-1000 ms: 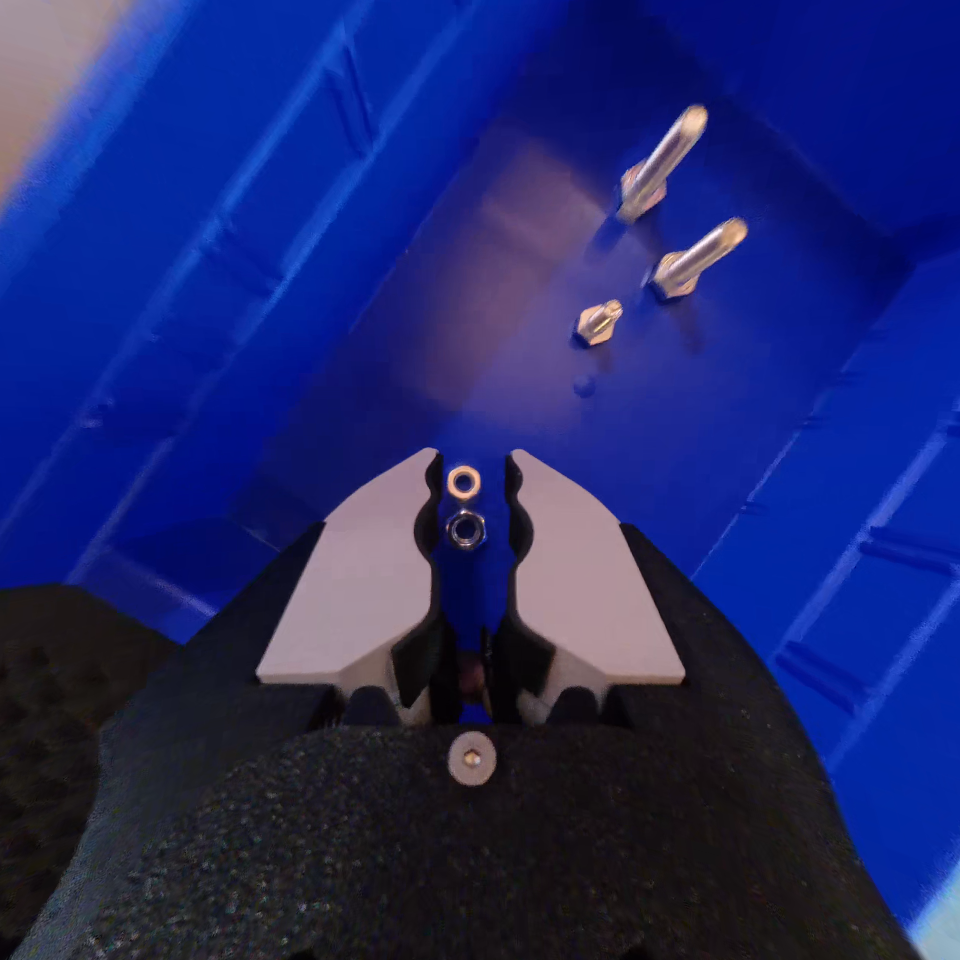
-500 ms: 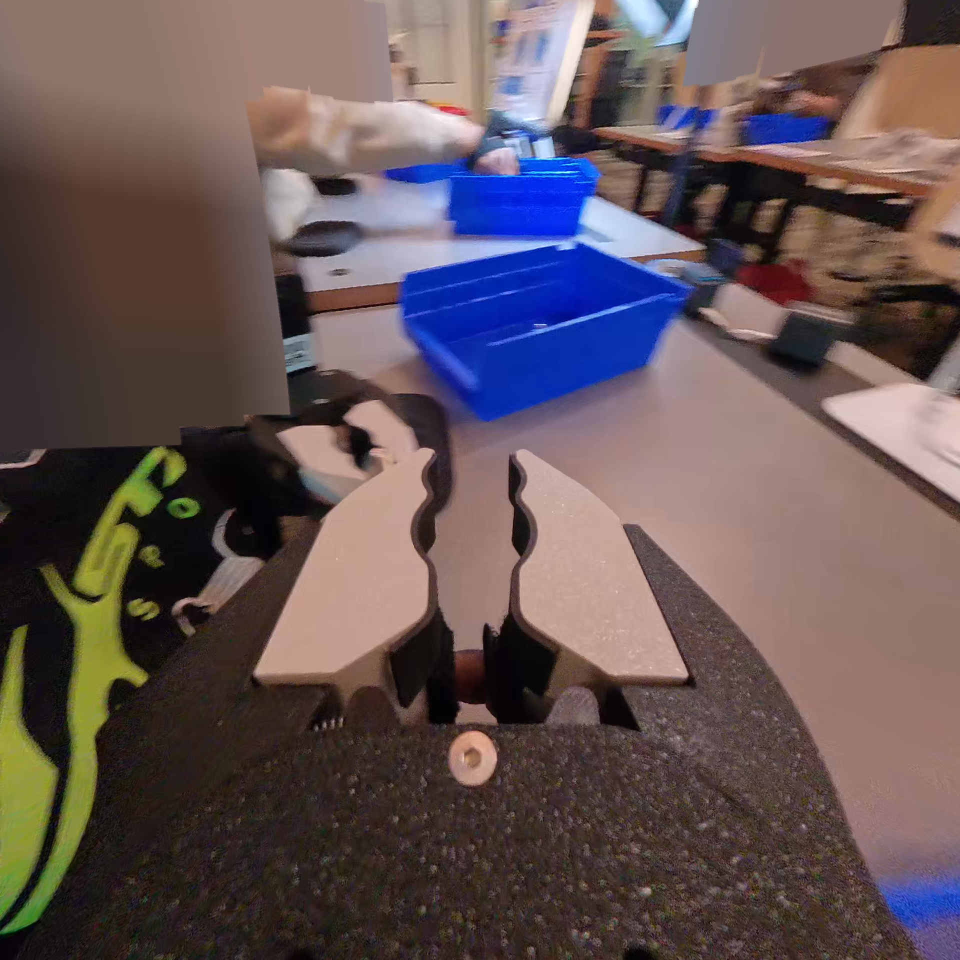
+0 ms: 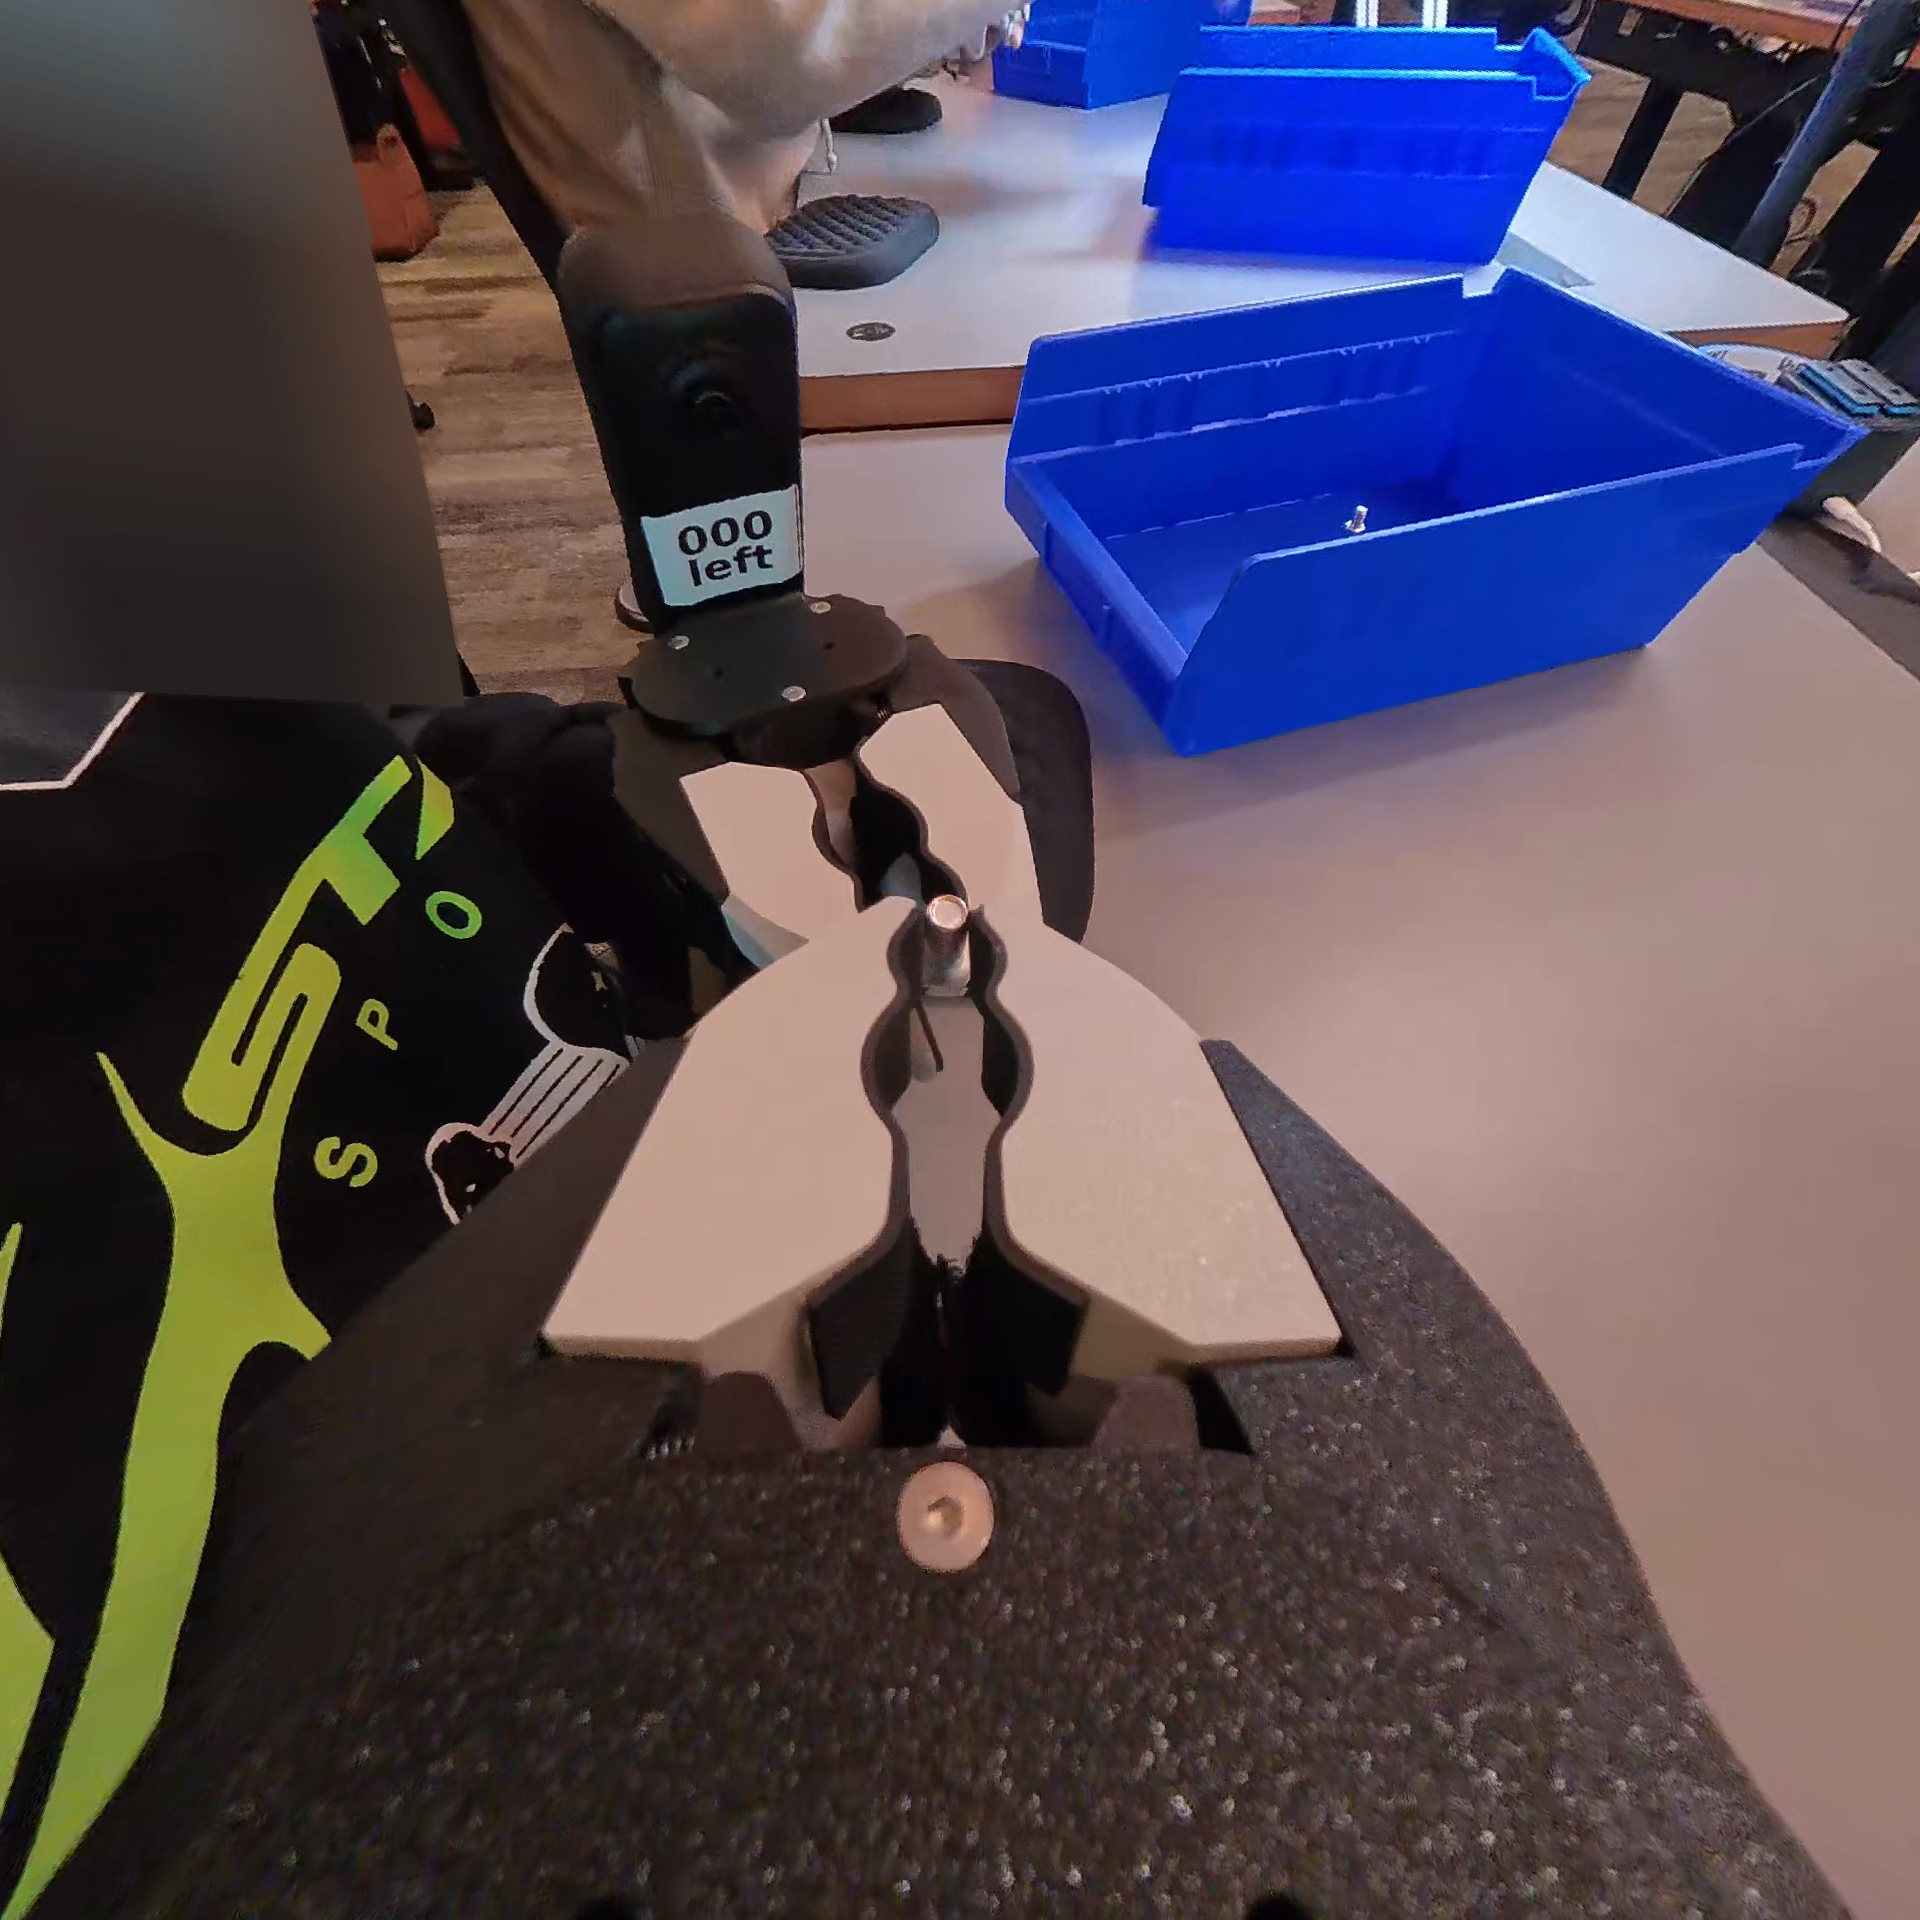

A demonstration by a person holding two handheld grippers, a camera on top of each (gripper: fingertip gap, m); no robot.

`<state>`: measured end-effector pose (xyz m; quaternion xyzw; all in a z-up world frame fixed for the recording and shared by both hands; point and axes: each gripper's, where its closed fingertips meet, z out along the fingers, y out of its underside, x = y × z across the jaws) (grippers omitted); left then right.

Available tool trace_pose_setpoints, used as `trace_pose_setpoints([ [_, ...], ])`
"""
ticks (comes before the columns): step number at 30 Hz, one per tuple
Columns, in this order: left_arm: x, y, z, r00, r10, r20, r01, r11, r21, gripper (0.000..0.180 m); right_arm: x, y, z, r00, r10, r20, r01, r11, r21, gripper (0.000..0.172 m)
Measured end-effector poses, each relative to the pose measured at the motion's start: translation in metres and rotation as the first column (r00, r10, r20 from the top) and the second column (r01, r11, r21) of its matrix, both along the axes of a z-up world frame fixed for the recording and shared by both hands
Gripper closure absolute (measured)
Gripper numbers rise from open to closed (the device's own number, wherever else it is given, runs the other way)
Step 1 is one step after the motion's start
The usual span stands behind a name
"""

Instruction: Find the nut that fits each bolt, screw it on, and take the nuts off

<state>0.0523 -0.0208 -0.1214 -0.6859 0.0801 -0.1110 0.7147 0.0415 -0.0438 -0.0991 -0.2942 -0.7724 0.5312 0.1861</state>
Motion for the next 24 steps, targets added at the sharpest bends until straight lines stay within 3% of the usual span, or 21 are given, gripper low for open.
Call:
trace_pose_setpoints([
  [4, -0.004, 0.000, 0.002, 1.000, 0.008, 0.024, -0.008, 1.000, 0.002, 0.146, -0.005, 0.019, 0.005, 0.997, -0.077, -0.014, 0.077, 0.997, -0.001, 0.164],
  [7, -0.011, -0.003, 0.004, 0.999, 0.041, 0.031, -0.041, 0.999, 0.014, 0.136, -0.016, 0.075, 0.014, 0.957, -0.284, -0.057, 0.286, 0.957, 0.041, 0.164],
  [9, -0.016, -0.006, 0.006, 0.998, 0.059, 0.036, -0.060, 0.998, 0.024, 0.132, -0.022, 0.130, 0.017, 0.884, -0.460, -0.090, 0.467, 0.879, 0.096, 0.164],
  [12, -0.023, -0.010, 0.009, 0.996, 0.083, 0.044, -0.085, 0.996, 0.037, 0.130, -0.024, 0.216, 0.013, 0.721, -0.685, -0.101, 0.692, 0.706, 0.153, 0.164],
  [15, -0.027, -0.013, 0.011, 0.994, 0.096, 0.044, -0.098, 0.994, 0.042, 0.130, -0.021, 0.284, -0.004, 0.579, -0.813, -0.057, 0.807, 0.561, 0.184, 0.164],
  [18, -0.029, -0.016, 0.012, 0.993, 0.111, 0.031, -0.113, 0.993, 0.039, 0.130, -0.018, 0.328, -0.032, 0.478, -0.878, 0.030, 0.853, 0.473, 0.223, 0.164],
  [24, -0.033, -0.018, 0.012, 0.992, 0.126, 0.023, -0.126, 0.991, 0.035, 0.130, -0.014, 0.355, -0.100, 0.396, -0.884, 0.247, 0.819, 0.462, 0.341, 0.163],
])
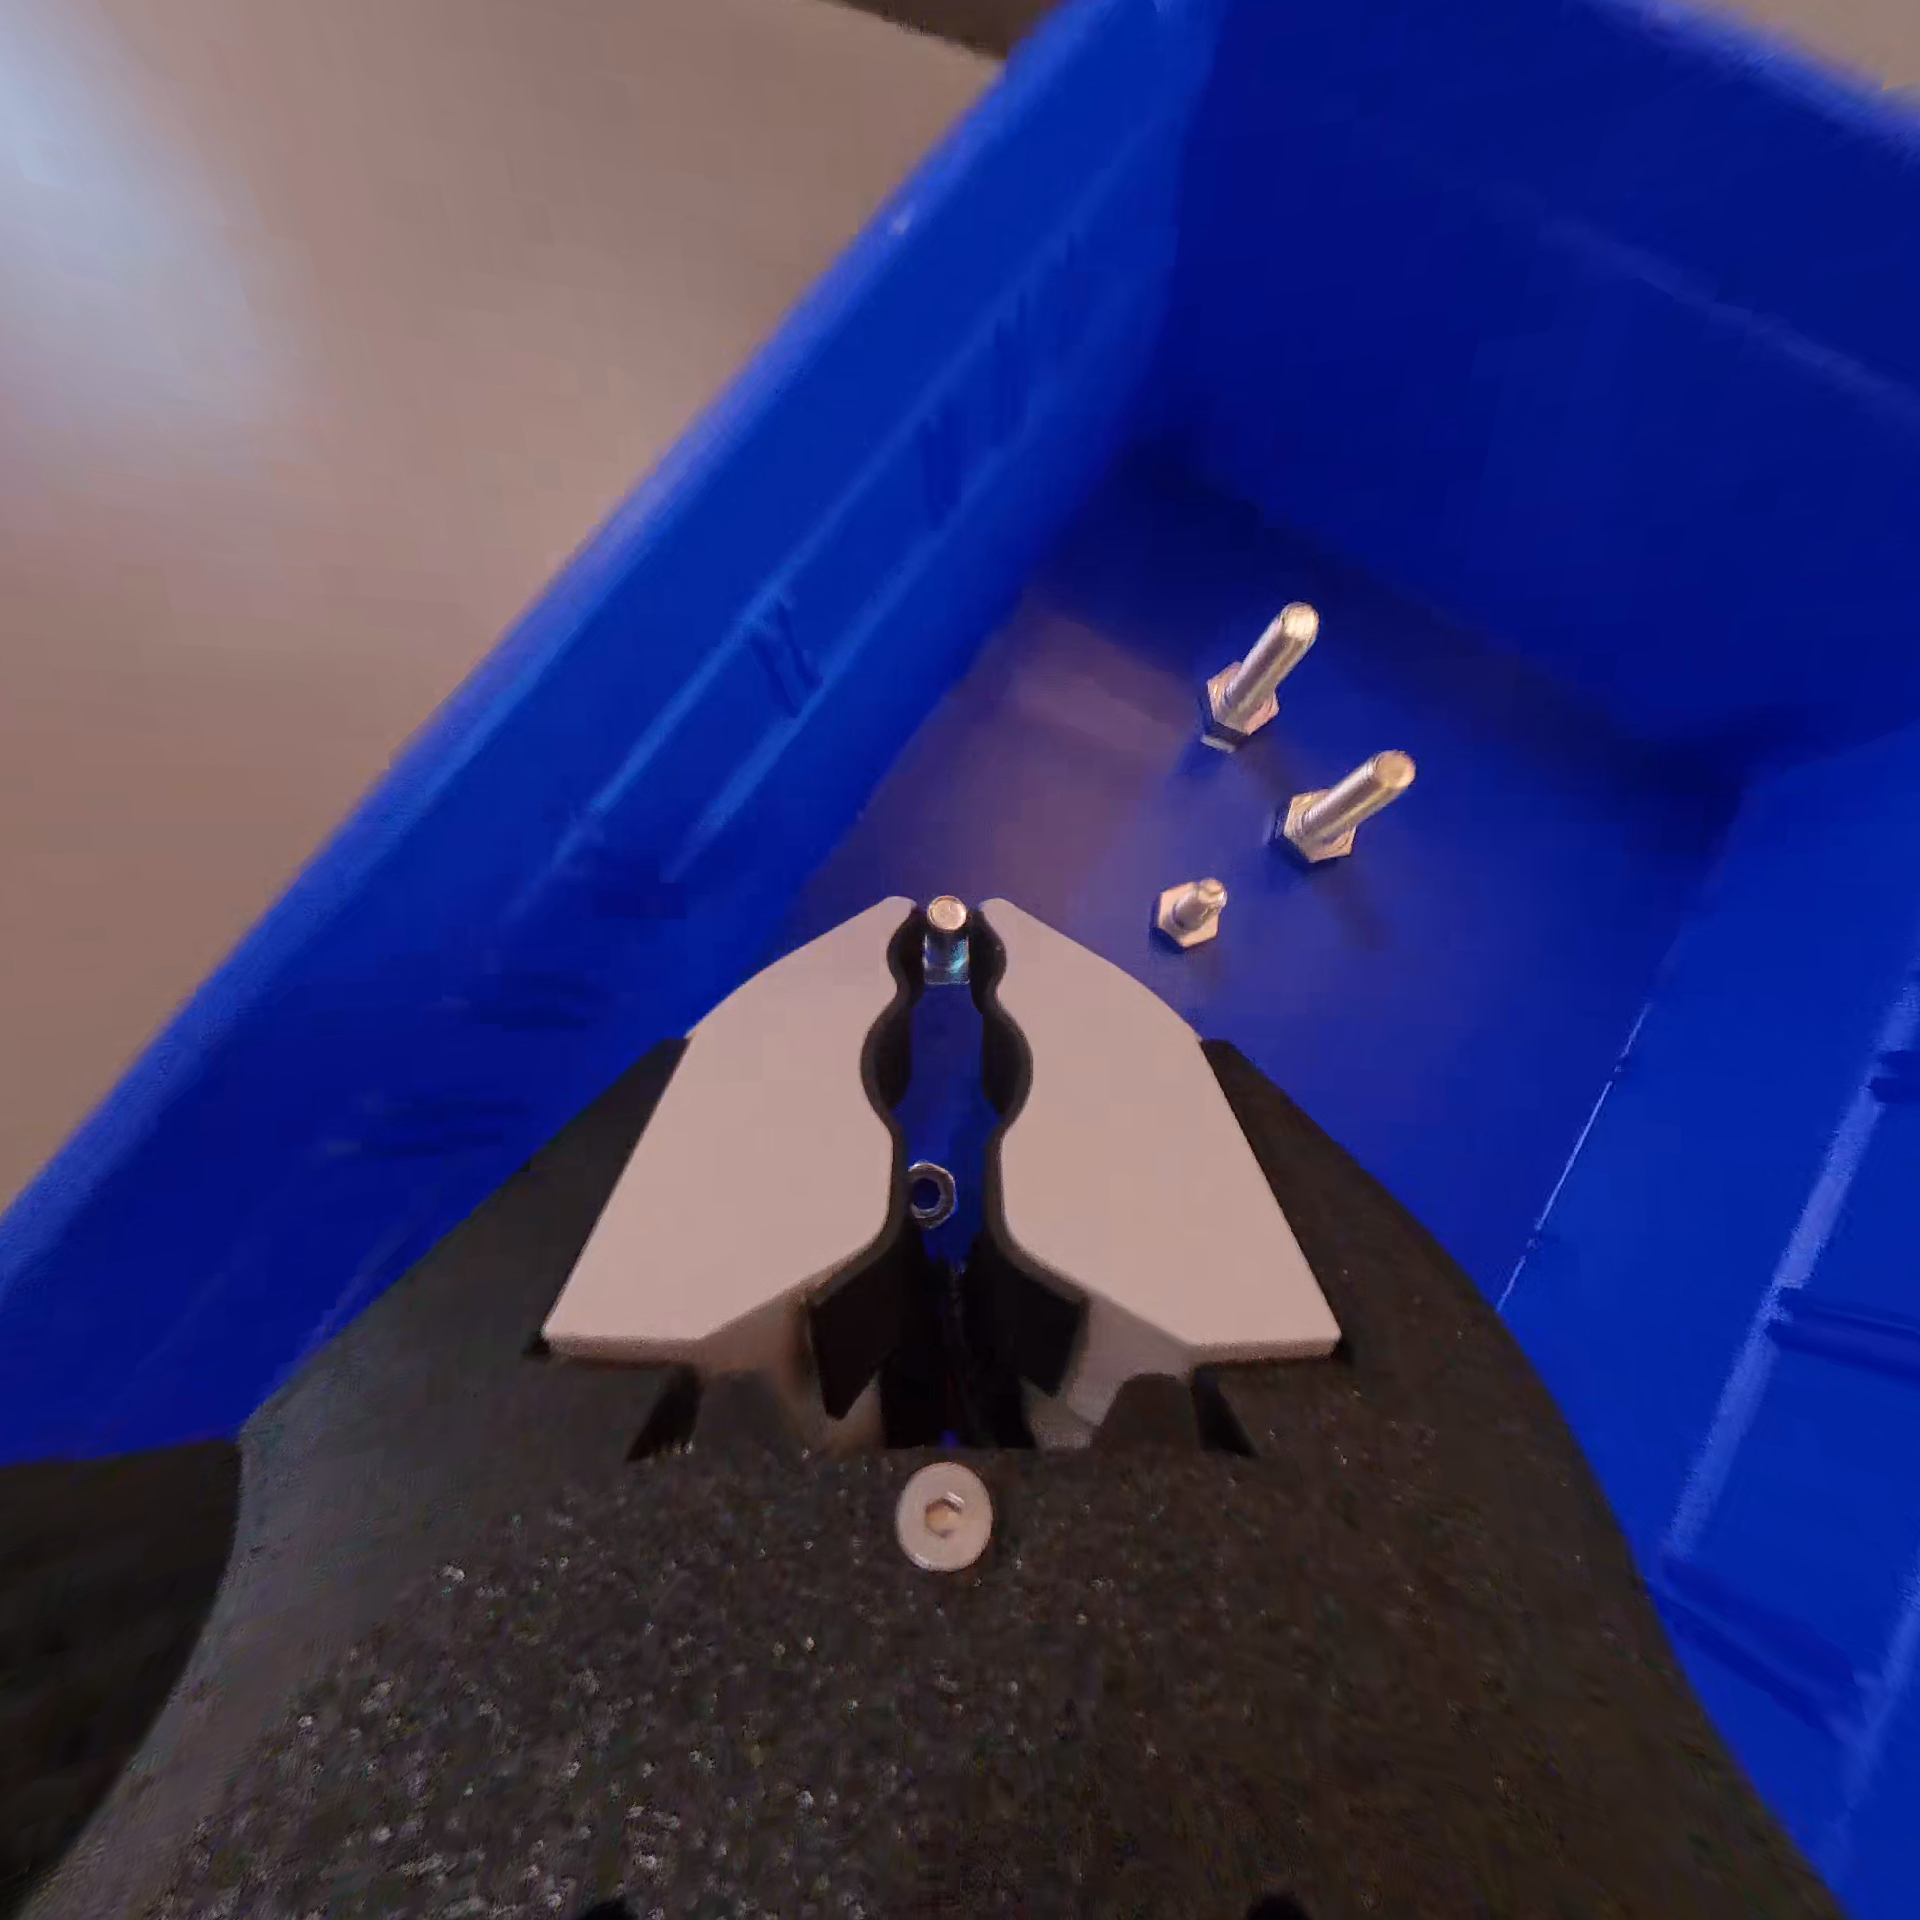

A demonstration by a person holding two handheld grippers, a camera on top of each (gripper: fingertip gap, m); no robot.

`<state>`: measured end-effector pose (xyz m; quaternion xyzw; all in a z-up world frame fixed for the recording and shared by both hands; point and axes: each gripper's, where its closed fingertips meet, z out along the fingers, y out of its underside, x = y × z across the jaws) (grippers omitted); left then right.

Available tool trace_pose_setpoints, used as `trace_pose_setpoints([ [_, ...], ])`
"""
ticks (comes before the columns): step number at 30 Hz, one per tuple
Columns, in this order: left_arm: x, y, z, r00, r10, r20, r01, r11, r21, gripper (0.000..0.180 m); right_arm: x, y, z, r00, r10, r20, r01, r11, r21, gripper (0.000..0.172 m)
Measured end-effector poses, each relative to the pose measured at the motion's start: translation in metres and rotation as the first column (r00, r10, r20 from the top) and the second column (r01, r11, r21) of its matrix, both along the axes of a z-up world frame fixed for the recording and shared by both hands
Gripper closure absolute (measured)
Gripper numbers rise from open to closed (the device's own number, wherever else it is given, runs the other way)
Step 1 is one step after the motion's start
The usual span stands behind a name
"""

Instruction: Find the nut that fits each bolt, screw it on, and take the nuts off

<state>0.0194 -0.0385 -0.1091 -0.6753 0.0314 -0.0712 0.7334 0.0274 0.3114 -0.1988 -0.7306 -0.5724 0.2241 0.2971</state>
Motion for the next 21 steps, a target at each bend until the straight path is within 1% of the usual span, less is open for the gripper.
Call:
trace_pose_setpoints([
  [4, -0.002, -0.001, 0.000, 1.000, 0.009, -0.006, -0.009, 1.000, -0.003, 0.130, 0.001, 0.008, -0.016, 0.998, -0.023, 0.051, 0.023, 1.000, -0.006, 0.164],
  [9, -0.004, -0.002, 0.000, 1.000, 0.024, -0.019, -0.024, 1.000, -0.011, 0.131, 0.003, 0.010, -0.025, 0.994, -0.021, 0.109, 0.021, 1.000, -0.004, 0.163],
  [14, -0.004, -0.002, 0.000, 0.999, 0.028, -0.024, -0.029, 0.999, -0.014, 0.131, 0.005, 0.010, -0.028, 0.992, -0.019, 0.124, 0.021, 1.000, -0.018, 0.163],
  [17, -0.005, -0.003, 0.001, 0.999, 0.035, -0.029, -0.035, 0.999, -0.016, 0.131, 0.006, 0.009, -0.025, 0.993, -0.019, 0.118, 0.021, 1.000, -0.015, 0.159],
  [19, -0.007, -0.004, 0.002, 0.999, 0.040, -0.031, -0.041, 0.999, -0.019, 0.131, 0.005, 0.008, -0.015, 0.997, -0.024, 0.068, 0.025, 1.000, -0.006, 0.156],
  [21, -0.009, -0.005, 0.002, 0.998, 0.050, -0.037, -0.051, 0.998, -0.023, 0.131, 0.003, 0.006, 0.000, 0.999, -0.038, 0.000, 0.038, 0.999, 0.029, 0.151],
])
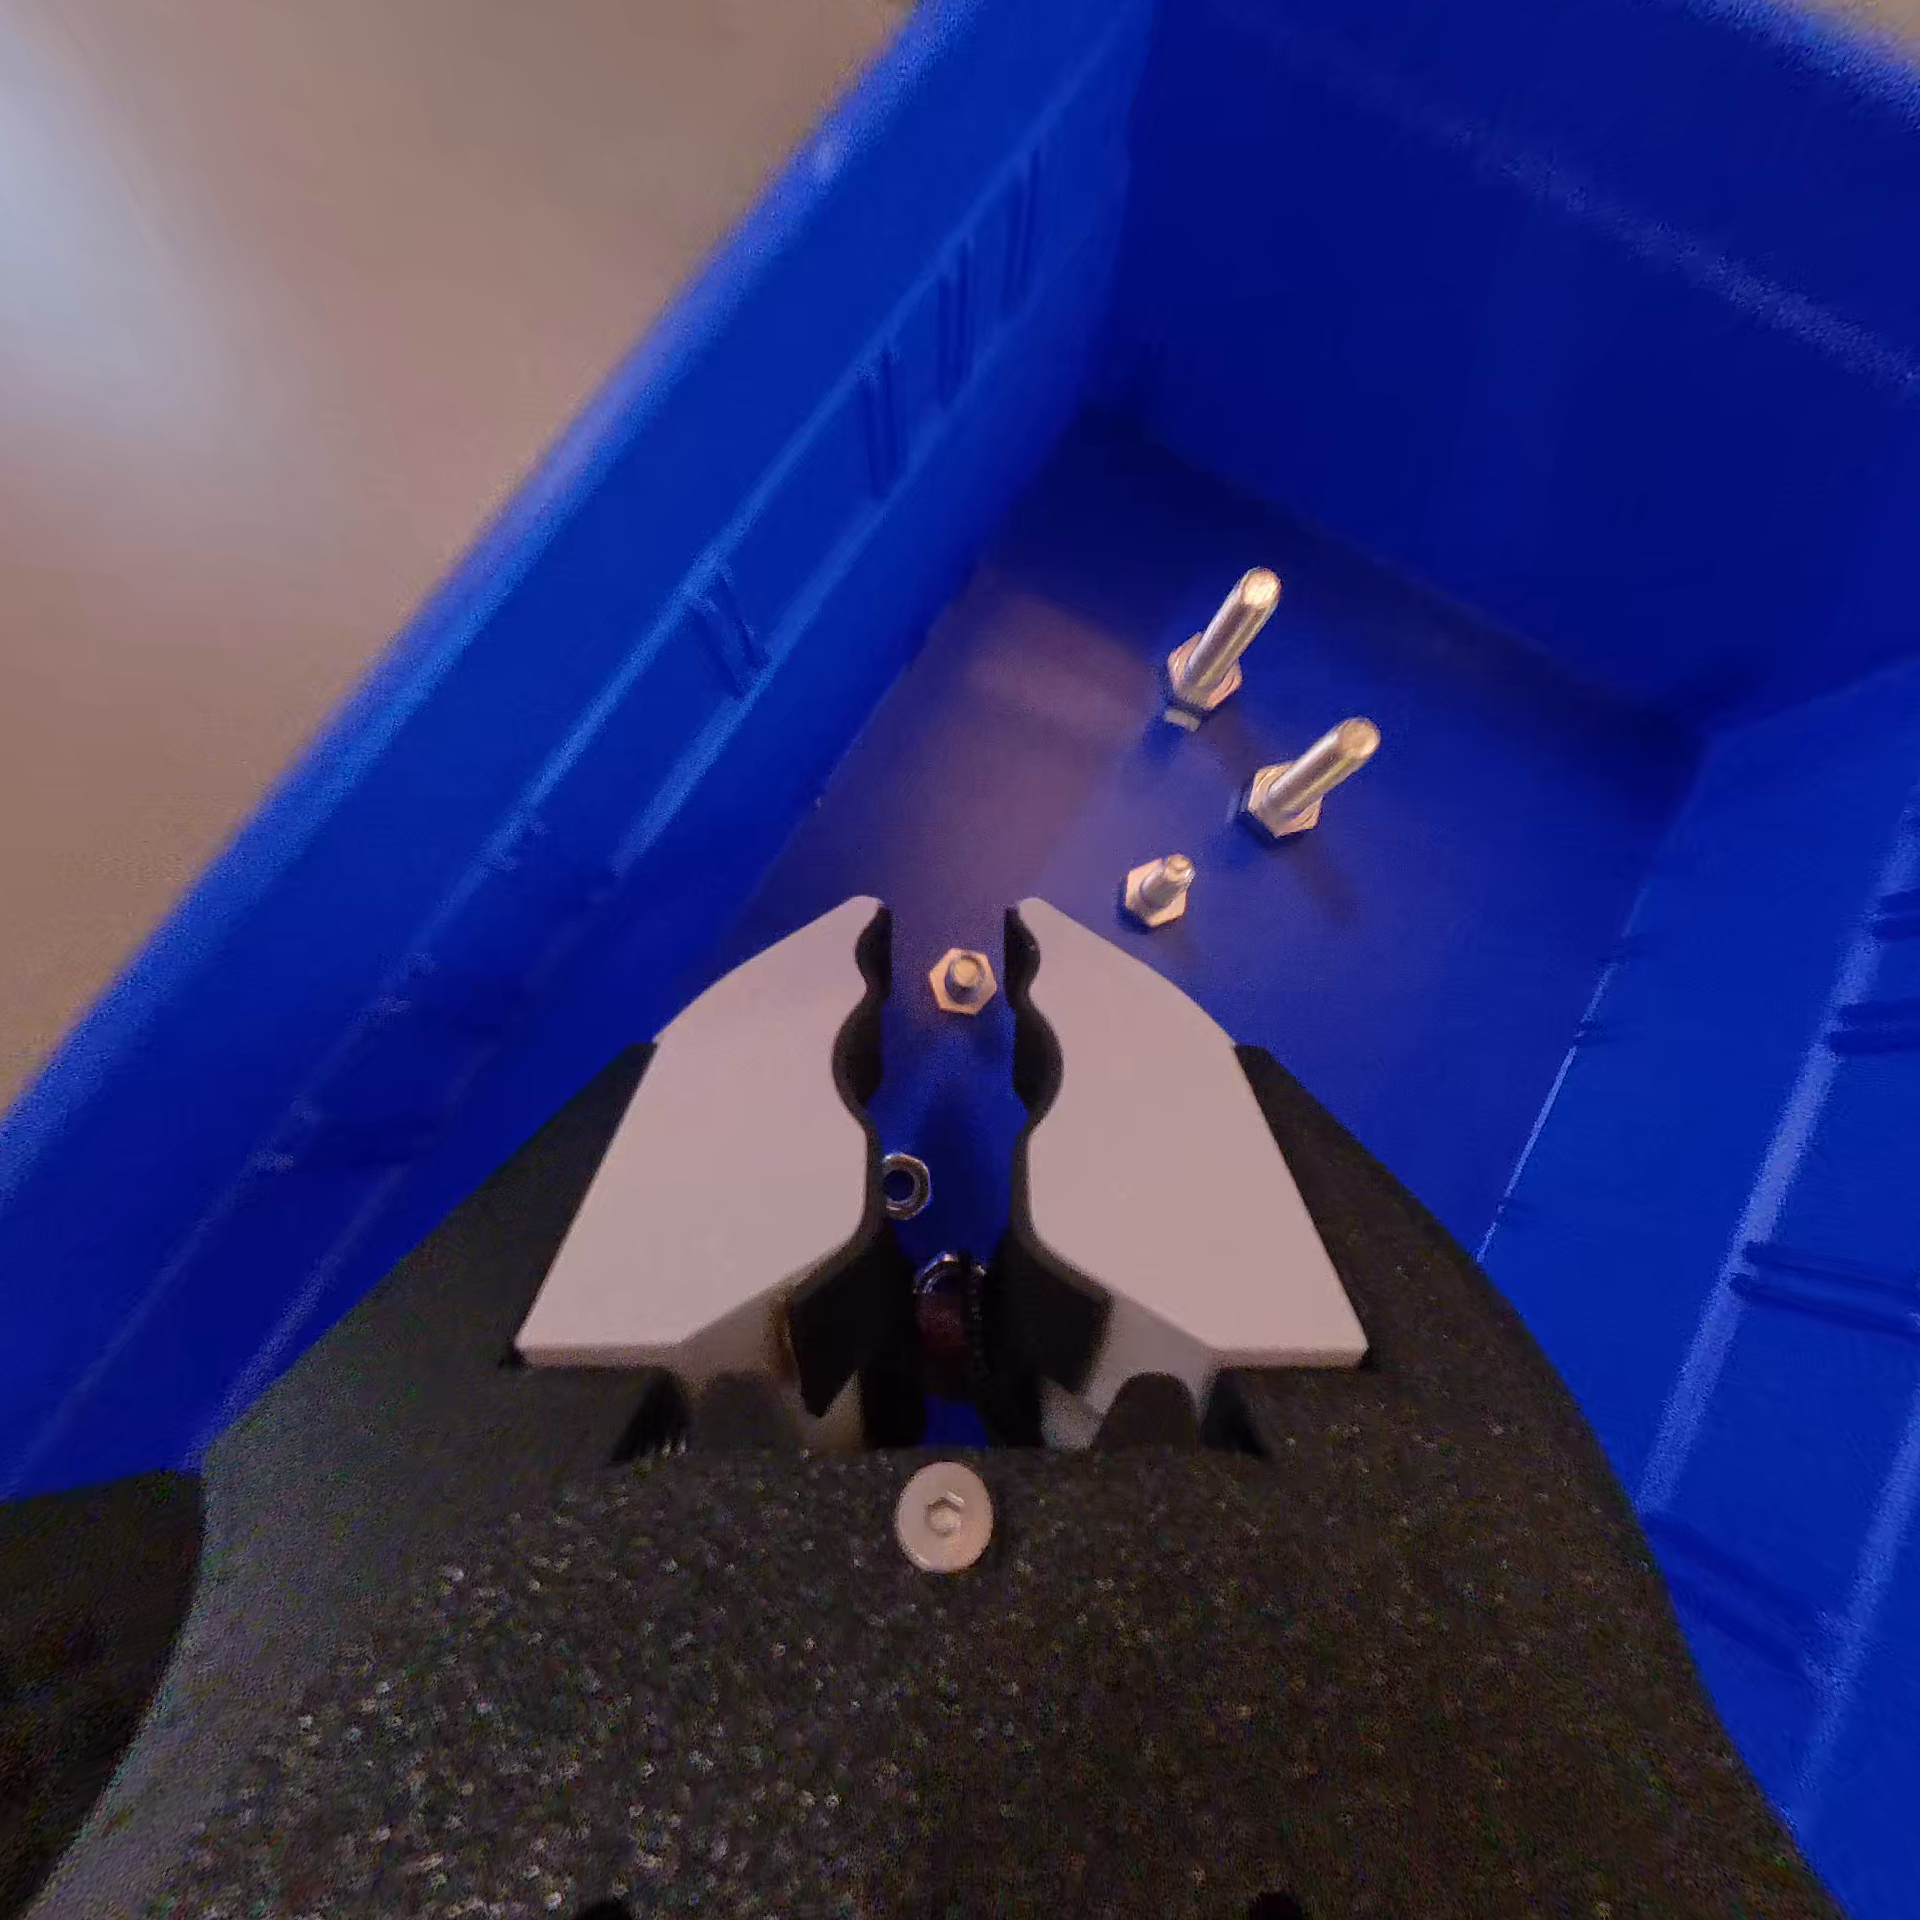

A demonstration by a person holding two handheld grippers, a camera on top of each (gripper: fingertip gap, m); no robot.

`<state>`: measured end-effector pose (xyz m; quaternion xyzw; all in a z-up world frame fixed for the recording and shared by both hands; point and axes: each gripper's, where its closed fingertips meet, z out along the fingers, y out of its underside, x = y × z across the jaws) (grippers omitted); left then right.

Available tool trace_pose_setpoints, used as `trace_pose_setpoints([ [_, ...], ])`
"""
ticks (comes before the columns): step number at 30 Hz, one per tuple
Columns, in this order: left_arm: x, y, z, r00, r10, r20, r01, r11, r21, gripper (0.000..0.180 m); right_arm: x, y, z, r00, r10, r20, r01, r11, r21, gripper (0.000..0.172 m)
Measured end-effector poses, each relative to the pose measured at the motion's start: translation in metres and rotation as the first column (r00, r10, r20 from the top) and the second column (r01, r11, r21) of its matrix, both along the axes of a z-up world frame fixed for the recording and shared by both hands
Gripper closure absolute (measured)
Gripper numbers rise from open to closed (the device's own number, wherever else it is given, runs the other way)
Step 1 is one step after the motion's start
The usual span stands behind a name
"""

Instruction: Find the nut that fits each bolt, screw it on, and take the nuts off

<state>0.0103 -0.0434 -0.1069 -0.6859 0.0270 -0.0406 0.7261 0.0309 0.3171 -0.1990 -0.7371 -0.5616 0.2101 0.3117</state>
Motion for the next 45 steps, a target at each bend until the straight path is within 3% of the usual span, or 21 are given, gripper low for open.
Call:
trace_pose_setpoints([
  [3, -0.009, -0.005, 0.003, 0.999, 0.035, -0.007, -0.035, 0.999, -0.009, 0.131, -0.007, -0.012, 0.044, 0.971, 0.012, -0.240, 0.008, 0.997, 0.080, 0.132],
  [6, -0.028, -0.014, 0.007, 0.994, 0.105, -0.024, -0.106, 0.994, -0.028, 0.131, -0.002, -0.036, 0.103, 0.836, 0.059, -0.545, 0.045, 0.984, 0.174, 0.125],
  [9, -0.063, -0.030, 0.015, 0.970, 0.239, -0.054, -0.242, 0.968, -0.062, 0.133, 0.016, -0.071, 0.143, 0.703, 0.151, -0.695, 0.045, 0.966, 0.256, 0.127],
  [14, -0.140, -0.066, 0.019, 0.884, 0.465, -0.052, -0.466, 0.863, -0.197, 0.135, 0.037, -0.118, 0.164, 0.645, 0.262, -0.718, -0.023, 0.946, 0.324, 0.131],
  [19, -0.229, -0.098, -0.014, 0.768, 0.611, -0.192, -0.613, 0.613, -0.498, 0.135, 0.045, -0.144, 0.168, 0.634, 0.341, -0.694, -0.072, 0.919, 0.387, 0.132],
  [26, -0.301, -0.097, -0.070, 0.753, 0.623, -0.212, -0.540, 0.401, -0.740, 0.145, 0.046, -0.156, 0.171, 0.654, 0.406, -0.639, -0.078, 0.876, 0.476, 0.133],
  [34, -0.338, -0.092, -0.111, 0.739, 0.625, -0.252, -0.502, 0.261, -0.825, 0.155, 0.051, -0.154, 0.176, 0.634, 0.402, -0.661, -0.069, 0.880, 0.470, 0.135],
  [40, -0.335, -0.090, -0.114, 0.760, 0.607, -0.233, -0.488, 0.294, -0.822, 0.170, 0.051, -0.154, 0.178, 0.635, 0.408, -0.657, -0.063, 0.874, 0.482, 0.135],
  [45, -0.302, -0.083, -0.075, 0.813, 0.551, -0.190, -0.473, 0.433, -0.768, 0.170, 0.047, -0.158, 0.172, 0.646, 0.419, -0.637, -0.090, 0.871, 0.482, 0.135],
])
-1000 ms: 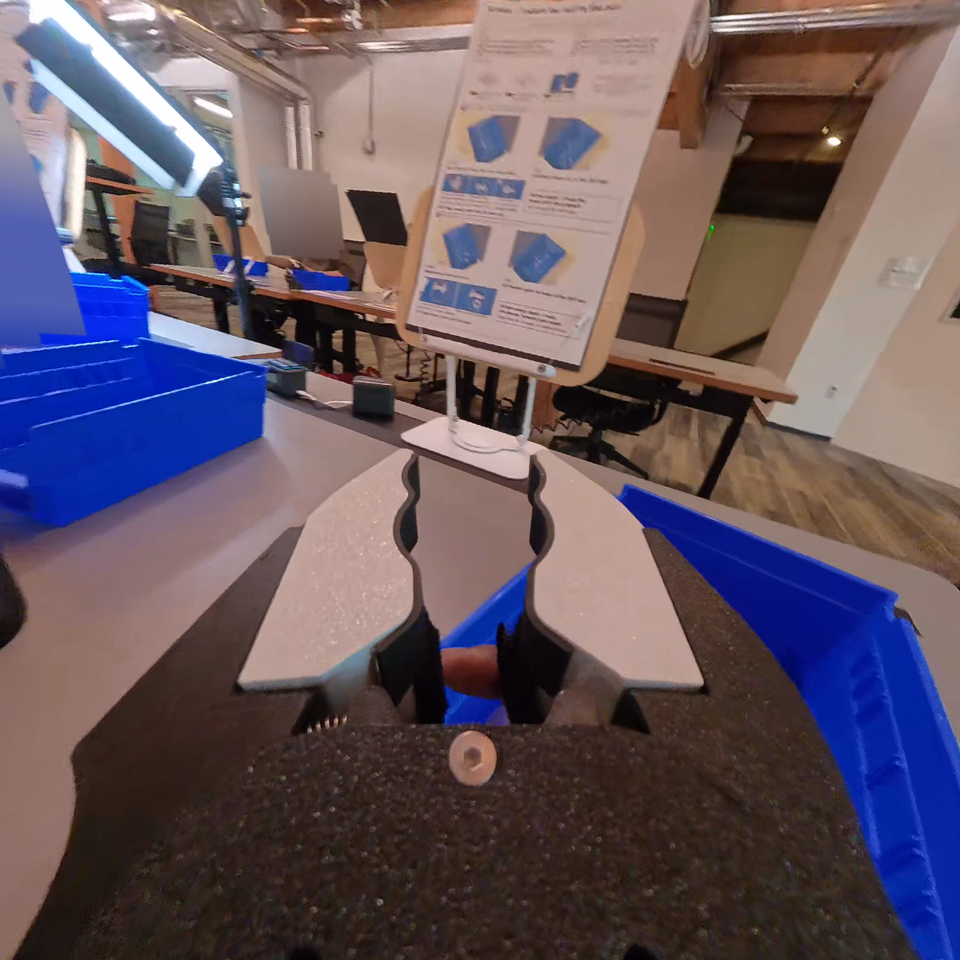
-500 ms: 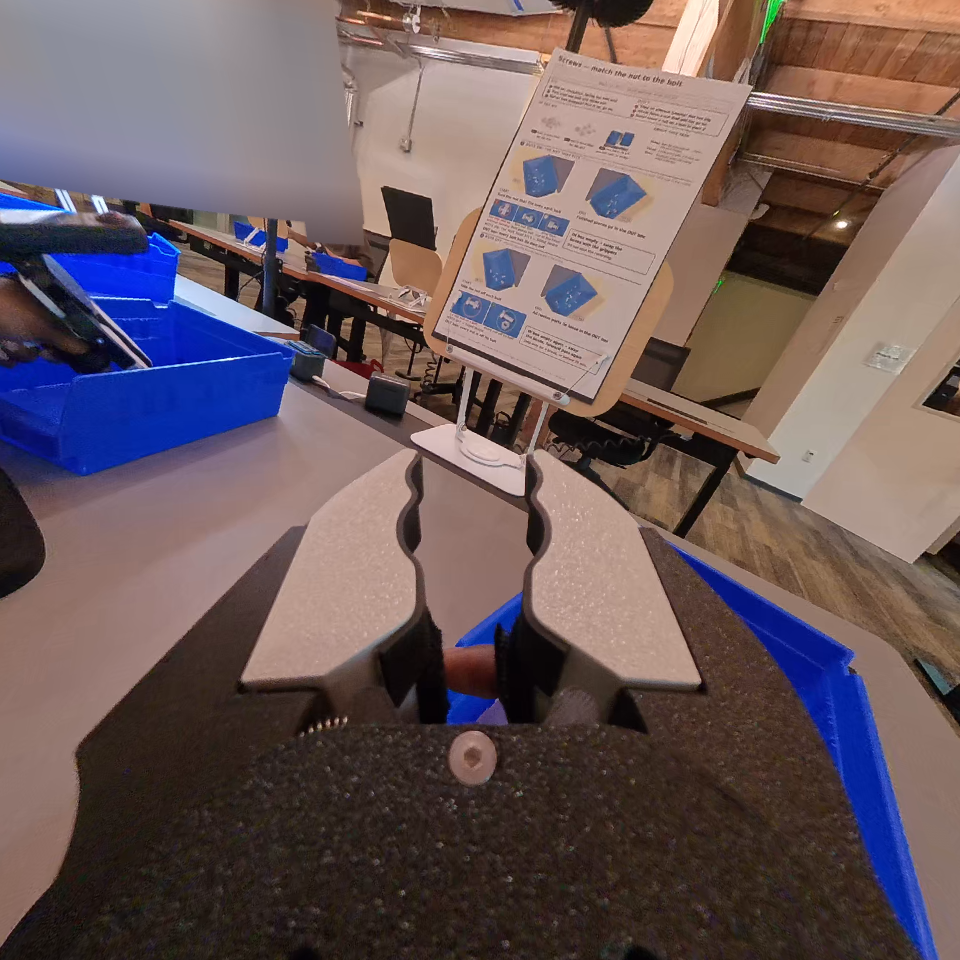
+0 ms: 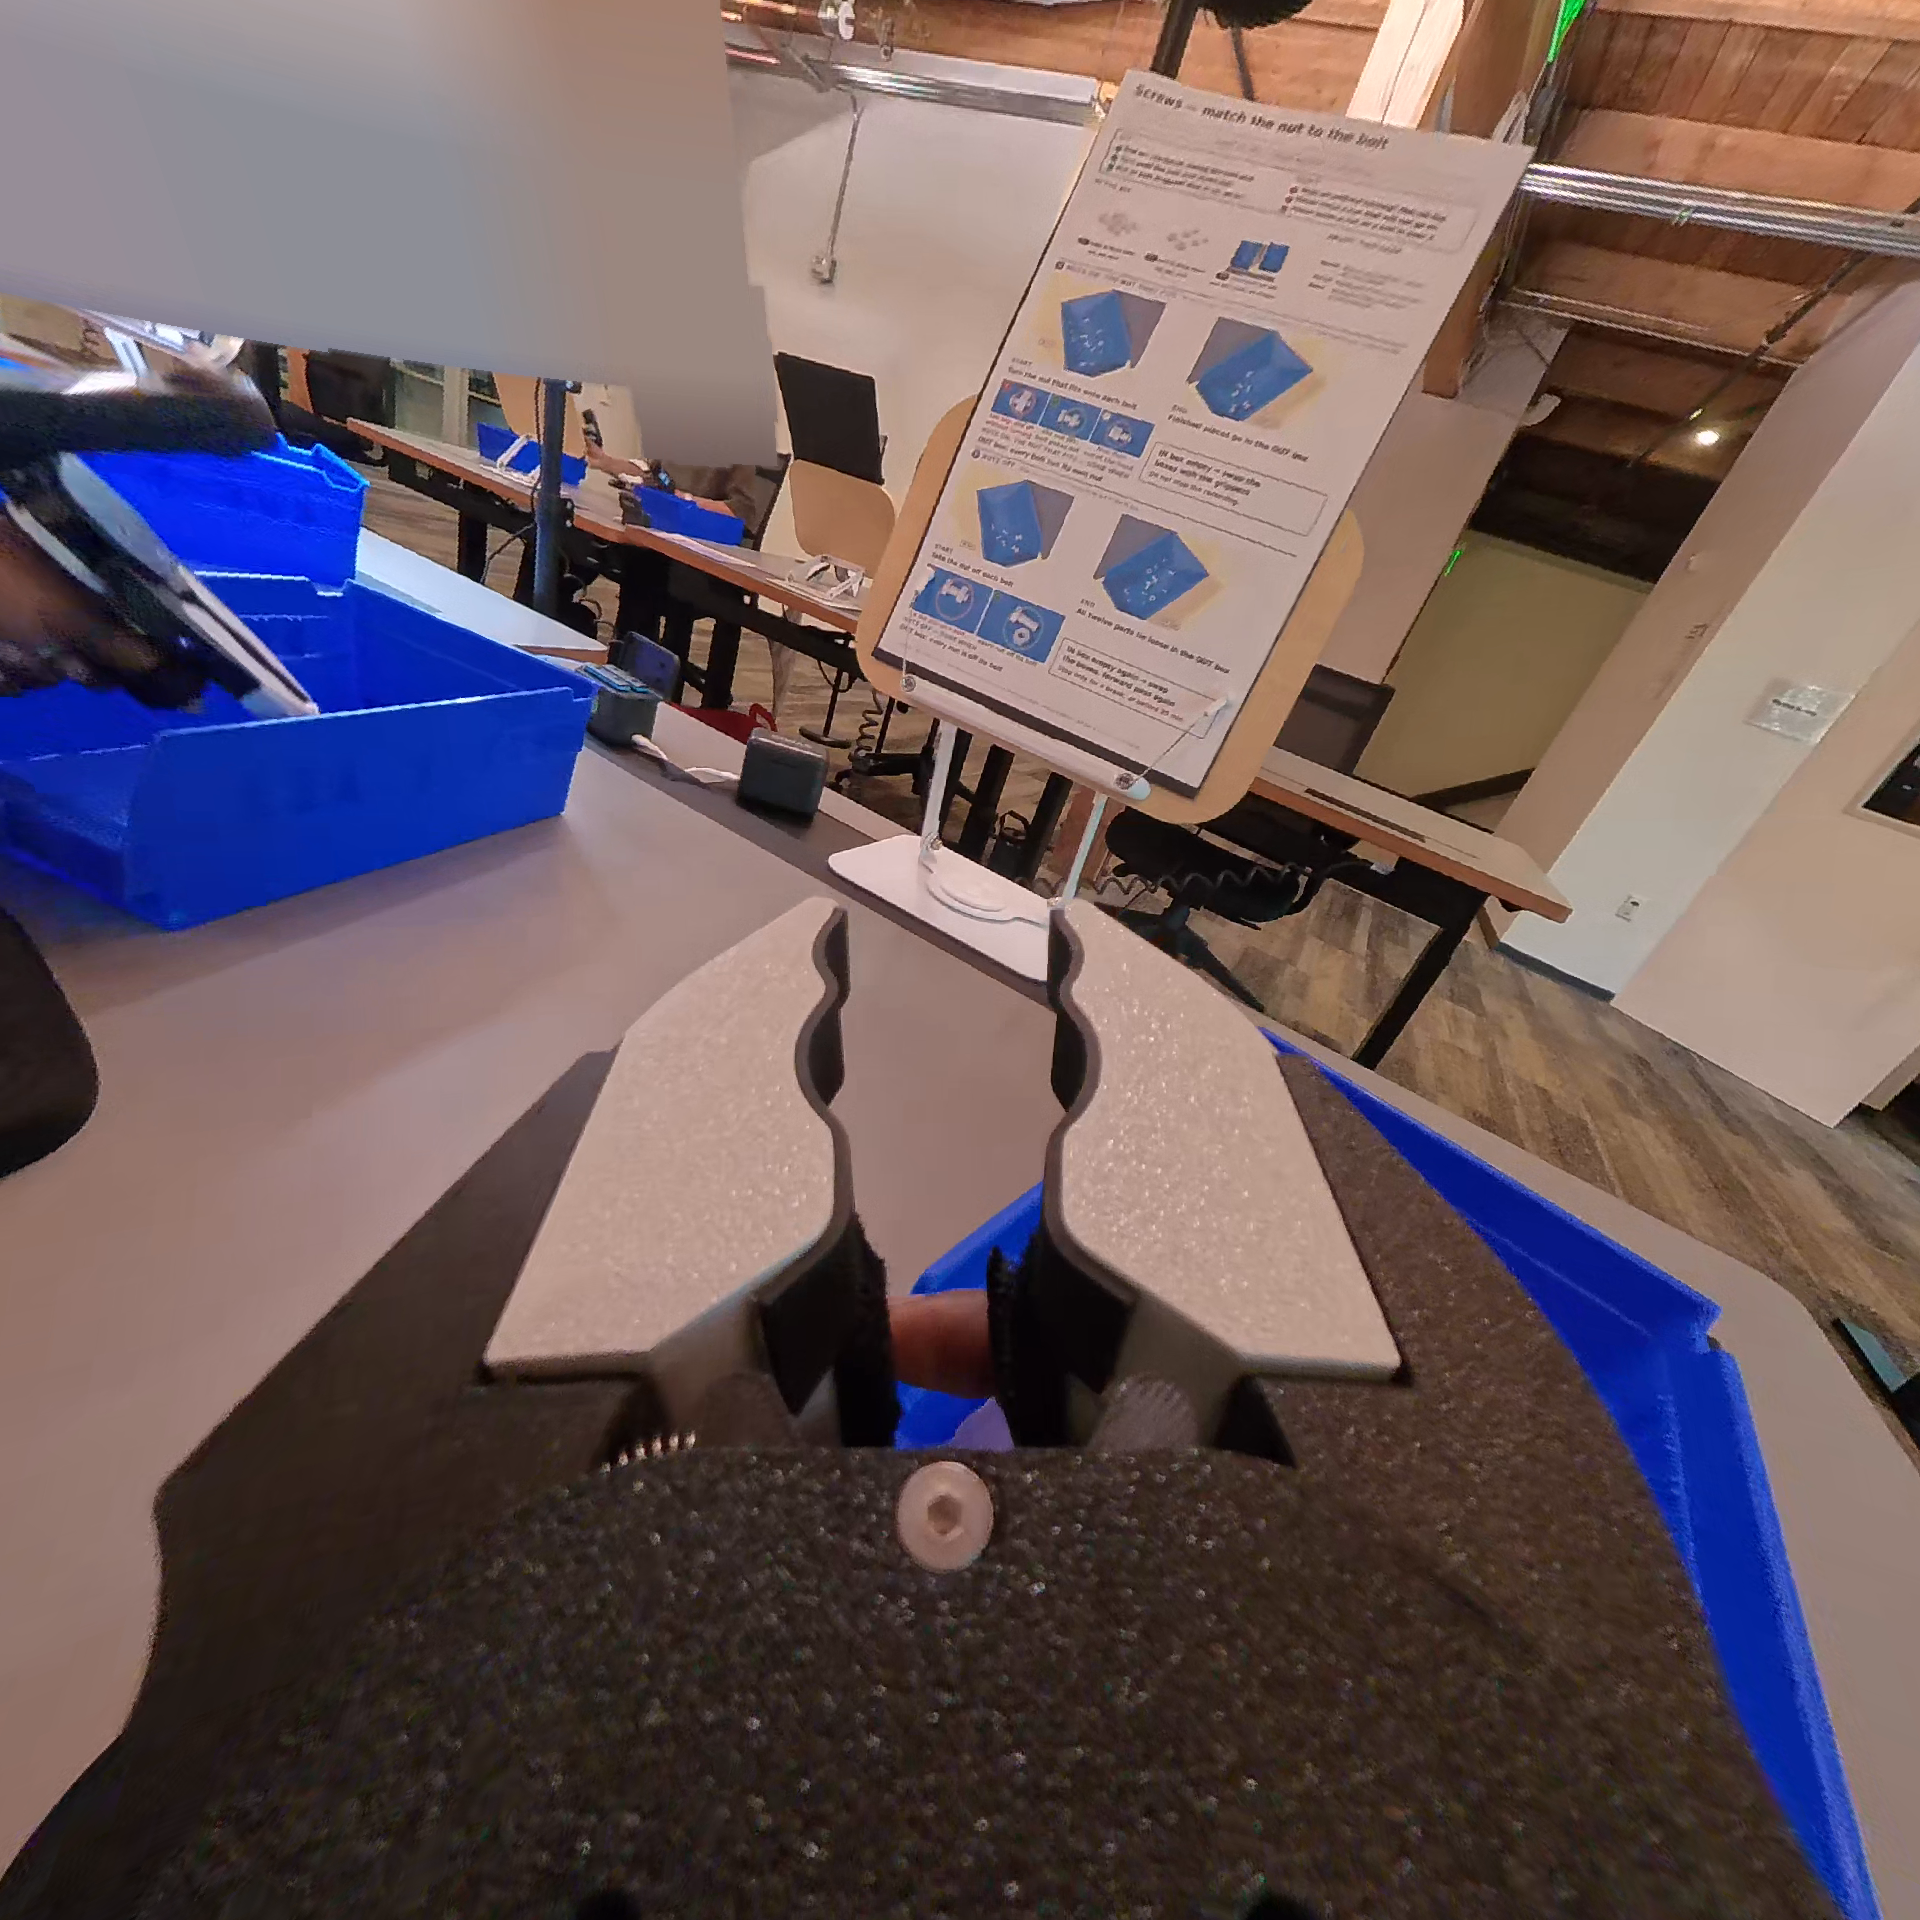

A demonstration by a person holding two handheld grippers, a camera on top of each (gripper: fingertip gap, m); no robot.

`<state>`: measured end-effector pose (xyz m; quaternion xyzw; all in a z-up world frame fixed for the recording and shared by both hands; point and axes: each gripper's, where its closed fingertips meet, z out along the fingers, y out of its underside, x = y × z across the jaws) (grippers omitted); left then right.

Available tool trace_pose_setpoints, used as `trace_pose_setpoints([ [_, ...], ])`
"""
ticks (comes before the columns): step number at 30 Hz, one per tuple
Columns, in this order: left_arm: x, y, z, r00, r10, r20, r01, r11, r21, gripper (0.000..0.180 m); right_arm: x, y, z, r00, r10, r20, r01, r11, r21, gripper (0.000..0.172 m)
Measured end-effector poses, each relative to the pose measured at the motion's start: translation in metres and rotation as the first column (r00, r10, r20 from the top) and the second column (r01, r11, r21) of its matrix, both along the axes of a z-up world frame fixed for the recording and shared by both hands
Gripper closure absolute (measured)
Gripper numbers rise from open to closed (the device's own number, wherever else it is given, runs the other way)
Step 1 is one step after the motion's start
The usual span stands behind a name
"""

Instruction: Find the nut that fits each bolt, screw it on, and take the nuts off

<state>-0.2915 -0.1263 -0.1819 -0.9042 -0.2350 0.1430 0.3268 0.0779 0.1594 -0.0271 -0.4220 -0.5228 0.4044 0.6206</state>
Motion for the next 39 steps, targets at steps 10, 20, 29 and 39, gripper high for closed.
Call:
trace_pose_setpoints([
  [10, 0.181, 0.058, 0.063, 0.859, -0.508, -0.069, 0.512, 0.851, 0.114, 0.170, -0.011, -0.027, -0.013, 0.992, 0.090, 0.087, -0.097, 0.993, 0.068, 0.135],
  [20, 0.281, 0.111, -0.006, 0.708, -0.706, 0.023, 0.706, 0.708, 0.020, 0.170, -0.016, -0.067, -0.041, 0.929, 0.273, 0.251, -0.303, 0.949, 0.086, 0.137],
  [29, 0.301, 0.116, -0.033, 0.676, -0.732, 0.080, 0.735, 0.679, -0.001, 0.170, -0.020, -0.084, -0.062, 0.873, 0.346, 0.343, -0.387, 0.921, 0.055, 0.139],
  [39, 0.304, 0.116, -0.045, 0.671, -0.733, 0.109, 0.739, 0.674, -0.016, 0.170, -0.022, -0.091, -0.071, 0.848, 0.373, 0.376, -0.415, 0.909, 0.033, 0.139],
])
